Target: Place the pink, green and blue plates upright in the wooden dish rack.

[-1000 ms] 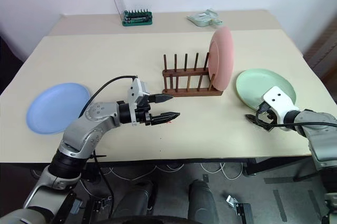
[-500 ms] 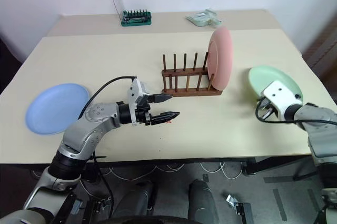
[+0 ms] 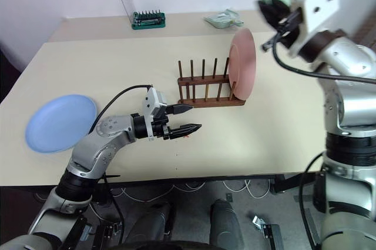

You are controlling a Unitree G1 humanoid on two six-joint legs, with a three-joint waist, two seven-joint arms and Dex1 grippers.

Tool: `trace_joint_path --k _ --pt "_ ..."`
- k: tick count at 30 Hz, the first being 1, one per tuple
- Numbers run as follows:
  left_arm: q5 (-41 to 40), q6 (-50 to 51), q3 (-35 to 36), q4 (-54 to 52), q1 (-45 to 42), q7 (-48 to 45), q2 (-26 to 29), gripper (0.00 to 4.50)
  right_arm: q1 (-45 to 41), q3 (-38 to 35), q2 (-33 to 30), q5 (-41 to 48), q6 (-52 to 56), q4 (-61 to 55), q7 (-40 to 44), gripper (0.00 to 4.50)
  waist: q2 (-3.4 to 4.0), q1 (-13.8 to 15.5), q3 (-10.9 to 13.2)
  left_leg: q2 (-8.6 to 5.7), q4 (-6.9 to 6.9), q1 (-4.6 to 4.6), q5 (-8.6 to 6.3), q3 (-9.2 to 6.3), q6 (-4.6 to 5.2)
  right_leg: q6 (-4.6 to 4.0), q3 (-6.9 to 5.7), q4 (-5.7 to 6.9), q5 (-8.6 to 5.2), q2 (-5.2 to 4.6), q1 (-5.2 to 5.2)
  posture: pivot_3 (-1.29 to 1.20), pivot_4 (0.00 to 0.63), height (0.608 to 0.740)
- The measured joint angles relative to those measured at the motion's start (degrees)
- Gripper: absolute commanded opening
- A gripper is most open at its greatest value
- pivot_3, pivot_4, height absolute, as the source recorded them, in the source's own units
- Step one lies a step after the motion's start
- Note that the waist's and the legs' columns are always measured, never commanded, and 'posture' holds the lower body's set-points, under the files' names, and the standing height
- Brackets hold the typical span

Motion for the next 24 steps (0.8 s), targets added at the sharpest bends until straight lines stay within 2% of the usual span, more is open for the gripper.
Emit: trace_joint_path --k 6,14,18,24 --pt "0.1 -1.5 2.0 0.7 1.7 -0.1 2.3 3.51 -4.0 -1.7 8.5 18.3 14.9 -2.5 -6.3 0.04 -0.06 0.0 0.0 -0.03 0.0 -0.02 -0.01 -0.01 0.01 -0.01 -0.01 -0.03 0.01 -0.03 0.01 0.0 0.15 0.74" --pt "-0.1 -1.4 2.3 0.1 3.0 0.1 2.5 3.51 0.0 -5.4 16.8 31.0 24.3 1.5 -18.7 0.04 -0.04 -0.4 0.0 -0.01 -0.06 -0.01 -0.01 0.05 0.02 -0.02 0.02 0.07 0.01 -0.01 -0.13 0.0 0.15 0.74" --pt "-0.1 -0.9 2.3 -0.3 2.9 0.1 2.5 3.51 0.5 -6.8 19.2 34.1 24.8 1.6 -23.9 0.04 -0.03 -0.3 0.0 -0.01 -0.05 -0.02 -0.01 0.05 0.02 -0.02 0.02 0.09 0.01 0.01 -0.14 0.0 0.15 0.74" --pt "-0.2 0.4 2.3 -0.3 1.8 0.2 2.5 3.51 2.6 -6.5 19.2 33.6 24.8 1.7 -25.9 0.04 -0.03 -0.4 0.0 -0.01 -0.05 -0.02 -0.01 0.08 0.02 -0.01 0.02 0.08 0.01 0.01 -0.14 0.0 0.15 0.74"
